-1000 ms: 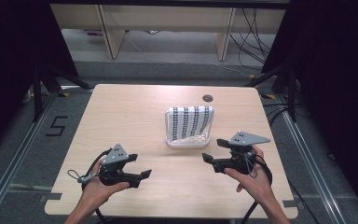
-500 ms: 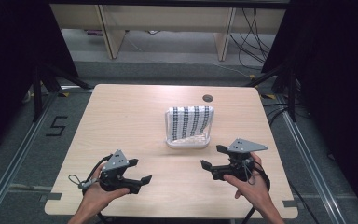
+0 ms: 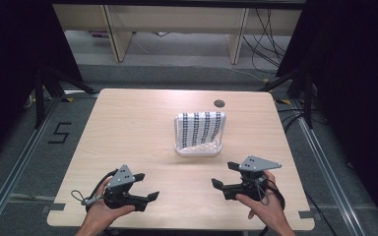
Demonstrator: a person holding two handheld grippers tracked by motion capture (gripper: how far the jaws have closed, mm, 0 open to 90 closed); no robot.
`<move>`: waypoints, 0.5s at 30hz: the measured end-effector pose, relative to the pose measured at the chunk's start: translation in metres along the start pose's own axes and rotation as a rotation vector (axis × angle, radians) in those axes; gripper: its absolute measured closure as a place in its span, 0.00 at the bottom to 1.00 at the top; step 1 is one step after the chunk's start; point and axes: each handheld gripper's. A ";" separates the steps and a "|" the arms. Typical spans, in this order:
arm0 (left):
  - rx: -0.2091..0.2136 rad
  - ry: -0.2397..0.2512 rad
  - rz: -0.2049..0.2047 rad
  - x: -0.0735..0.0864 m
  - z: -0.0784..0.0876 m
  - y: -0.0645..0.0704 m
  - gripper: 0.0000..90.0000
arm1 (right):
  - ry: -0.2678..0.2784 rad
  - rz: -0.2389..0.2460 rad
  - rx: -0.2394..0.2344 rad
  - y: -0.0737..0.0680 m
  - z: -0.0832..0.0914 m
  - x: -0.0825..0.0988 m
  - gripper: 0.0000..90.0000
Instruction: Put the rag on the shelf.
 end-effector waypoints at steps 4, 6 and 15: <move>-0.003 -0.005 0.000 0.007 0.000 0.002 0.22 | -0.037 0.009 0.010 0.002 -0.002 0.011 0.20; -0.004 -0.016 0.004 0.011 0.001 0.004 0.22 | -0.046 0.010 0.003 0.003 -0.002 0.013 0.20; -0.013 -0.054 -0.041 0.022 0.003 0.009 0.21 | -0.074 -0.008 0.003 0.001 0.000 0.027 0.20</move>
Point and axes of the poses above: each handheld gripper's, and its own axes: z roughly backward along the jaws, x roughly out of its underside, y roughly to its right, and after that the axes turned 10 degrees about -z, right-handed
